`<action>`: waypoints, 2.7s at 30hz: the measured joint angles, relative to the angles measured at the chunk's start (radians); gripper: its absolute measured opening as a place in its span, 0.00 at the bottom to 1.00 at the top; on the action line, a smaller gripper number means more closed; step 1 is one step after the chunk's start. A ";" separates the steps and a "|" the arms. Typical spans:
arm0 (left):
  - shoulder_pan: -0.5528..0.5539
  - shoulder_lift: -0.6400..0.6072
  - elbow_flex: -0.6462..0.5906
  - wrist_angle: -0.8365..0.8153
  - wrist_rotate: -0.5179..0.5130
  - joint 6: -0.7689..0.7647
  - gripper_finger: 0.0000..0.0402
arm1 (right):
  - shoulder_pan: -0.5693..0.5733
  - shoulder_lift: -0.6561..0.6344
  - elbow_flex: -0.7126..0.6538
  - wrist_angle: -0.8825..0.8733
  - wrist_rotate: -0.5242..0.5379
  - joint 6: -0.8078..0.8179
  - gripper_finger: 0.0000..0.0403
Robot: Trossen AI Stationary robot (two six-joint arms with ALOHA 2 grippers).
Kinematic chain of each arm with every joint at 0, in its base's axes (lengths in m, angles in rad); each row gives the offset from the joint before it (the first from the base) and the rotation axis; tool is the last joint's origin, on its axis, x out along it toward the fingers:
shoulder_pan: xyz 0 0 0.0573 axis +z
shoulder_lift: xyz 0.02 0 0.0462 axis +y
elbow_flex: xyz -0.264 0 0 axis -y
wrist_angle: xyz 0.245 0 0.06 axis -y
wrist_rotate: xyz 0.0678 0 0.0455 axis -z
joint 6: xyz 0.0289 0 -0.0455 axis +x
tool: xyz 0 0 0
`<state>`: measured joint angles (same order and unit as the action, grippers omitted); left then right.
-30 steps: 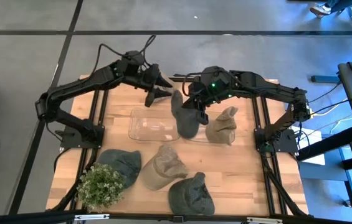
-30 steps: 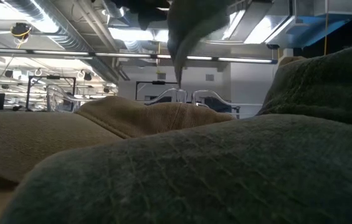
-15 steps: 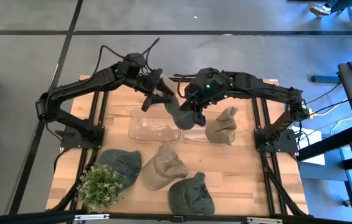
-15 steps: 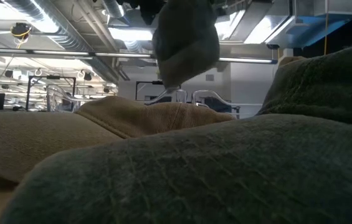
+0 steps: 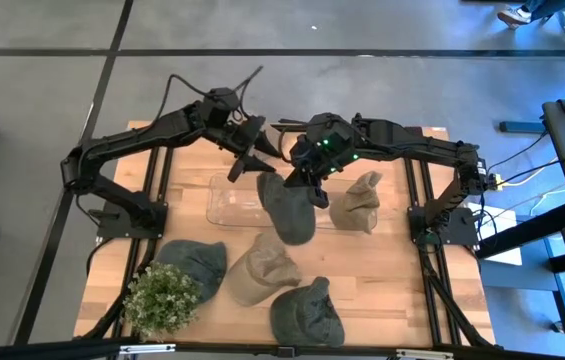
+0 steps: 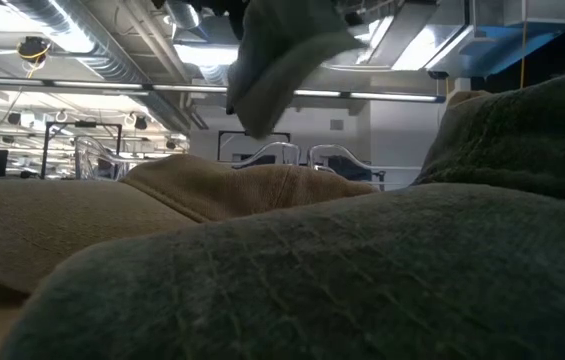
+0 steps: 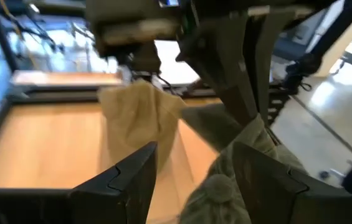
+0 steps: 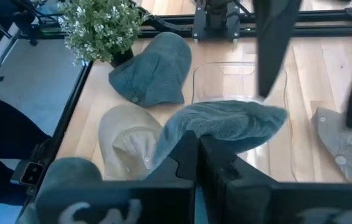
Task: Pick & Place hat
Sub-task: Put the top blue cap into the left transparent bin
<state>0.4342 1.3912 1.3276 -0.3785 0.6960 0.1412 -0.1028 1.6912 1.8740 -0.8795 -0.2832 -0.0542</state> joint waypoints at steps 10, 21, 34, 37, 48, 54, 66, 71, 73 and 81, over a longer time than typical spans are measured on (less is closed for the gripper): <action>-0.016 0.067 -0.001 -0.029 0.102 -0.024 0.51 | 0.000 0.000 0.000 -0.028 0.023 -0.006 0.01; -0.013 0.061 -0.001 -0.039 0.069 -0.033 0.51 | 0.000 0.000 0.000 -0.045 0.063 -0.004 0.01; -0.012 0.061 -0.001 -0.055 0.035 0.012 0.44 | 0.000 0.000 0.000 -0.046 0.081 -0.006 0.01; -0.013 0.061 -0.001 -0.055 0.035 0.018 0.37 | 0.000 0.000 0.000 -0.047 0.081 -0.007 0.01; -0.005 0.059 -0.001 -0.061 0.030 0.022 0.13 | 0.001 -0.001 0.000 -0.047 0.126 -0.007 0.01; 0.018 0.033 -0.001 -0.058 0.030 0.023 0.14 | 0.000 -0.001 0.000 -0.047 0.137 -0.007 0.10; 0.022 0.028 0.015 -0.074 0.123 0.180 0.14 | 0.001 -0.004 0.083 -0.100 0.357 -0.109 0.22; 0.026 0.023 0.094 -0.194 0.134 0.304 0.14 | 0.000 -0.008 0.207 -0.188 0.485 -0.090 0.37; 0.026 0.024 0.122 -0.241 0.134 0.353 0.14 | 0.000 -0.008 0.241 -0.213 0.486 -0.046 0.44; 0.025 0.031 0.170 -0.334 0.231 0.522 0.13 | 0.000 -0.032 0.285 -0.286 0.493 -0.007 0.60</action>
<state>0.4591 1.4224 1.4976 -0.7122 0.9271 0.6631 -0.1028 1.6589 2.1586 -1.1656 0.2101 -0.0614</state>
